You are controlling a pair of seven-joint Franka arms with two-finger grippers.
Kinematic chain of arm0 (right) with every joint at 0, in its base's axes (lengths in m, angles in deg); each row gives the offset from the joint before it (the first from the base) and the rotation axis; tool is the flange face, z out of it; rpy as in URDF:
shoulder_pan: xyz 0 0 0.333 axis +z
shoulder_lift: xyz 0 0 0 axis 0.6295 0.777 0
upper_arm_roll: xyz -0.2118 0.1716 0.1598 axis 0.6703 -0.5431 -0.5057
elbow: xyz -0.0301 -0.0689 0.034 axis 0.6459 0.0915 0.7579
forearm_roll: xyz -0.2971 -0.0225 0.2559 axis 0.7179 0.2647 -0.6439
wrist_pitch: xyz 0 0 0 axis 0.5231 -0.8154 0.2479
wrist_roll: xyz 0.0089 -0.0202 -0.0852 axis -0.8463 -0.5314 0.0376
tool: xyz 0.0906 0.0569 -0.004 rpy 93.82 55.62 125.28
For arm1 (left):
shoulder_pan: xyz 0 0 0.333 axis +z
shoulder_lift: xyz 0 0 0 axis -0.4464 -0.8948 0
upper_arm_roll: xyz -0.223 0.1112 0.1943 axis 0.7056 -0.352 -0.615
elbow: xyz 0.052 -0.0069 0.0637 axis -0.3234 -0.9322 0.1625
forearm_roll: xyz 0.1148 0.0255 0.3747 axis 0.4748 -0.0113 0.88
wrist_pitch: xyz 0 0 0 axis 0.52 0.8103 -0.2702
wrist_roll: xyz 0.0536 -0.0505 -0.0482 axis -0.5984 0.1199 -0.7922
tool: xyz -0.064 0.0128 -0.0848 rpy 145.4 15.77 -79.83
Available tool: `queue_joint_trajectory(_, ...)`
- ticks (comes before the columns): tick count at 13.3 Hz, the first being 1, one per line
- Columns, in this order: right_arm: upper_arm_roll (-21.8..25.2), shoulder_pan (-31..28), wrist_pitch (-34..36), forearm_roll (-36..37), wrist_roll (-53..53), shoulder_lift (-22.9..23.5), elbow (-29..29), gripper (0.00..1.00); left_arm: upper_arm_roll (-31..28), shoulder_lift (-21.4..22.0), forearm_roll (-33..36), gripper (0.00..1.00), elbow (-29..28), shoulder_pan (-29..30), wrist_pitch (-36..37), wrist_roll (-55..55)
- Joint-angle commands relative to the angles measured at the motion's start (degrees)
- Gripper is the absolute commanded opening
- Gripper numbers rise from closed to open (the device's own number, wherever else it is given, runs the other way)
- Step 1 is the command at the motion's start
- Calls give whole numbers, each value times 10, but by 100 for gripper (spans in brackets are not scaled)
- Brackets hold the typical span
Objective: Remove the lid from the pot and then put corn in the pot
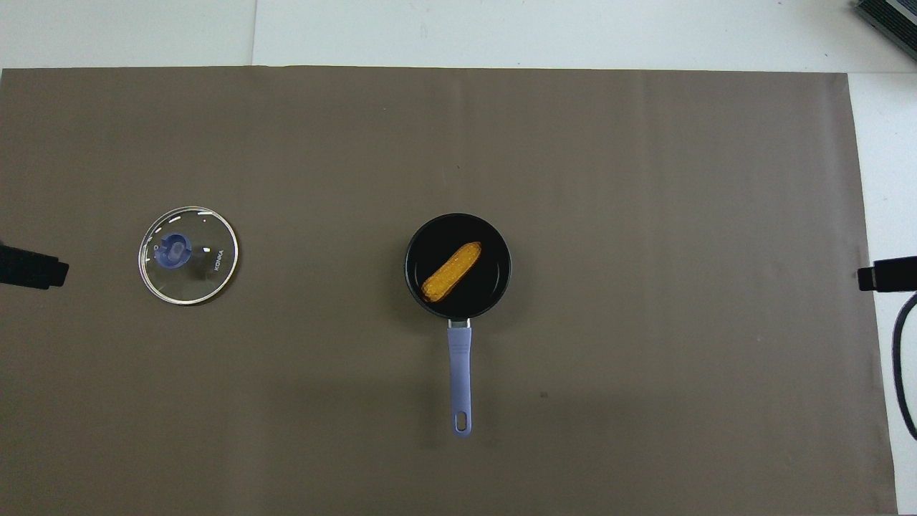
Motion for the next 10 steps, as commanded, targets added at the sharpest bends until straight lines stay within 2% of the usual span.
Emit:
queue_joint_trajectory(1, -3, 0, 5, 7, -8, -16, 16, 100, -7, -9, -7, 100, 22, -4, 19, -6)
queue_joint_trajectory(6, -3, 0, 4, 8, -7, -16, 16, 100, -6, -4, -7, 100, 20, -4, 18, -7)
queue_joint_trajectory(10, -3, 2, 1, 8, 34, -18, 23, 100, -5, -2, -4, 100, 19, -4, 15, -6)
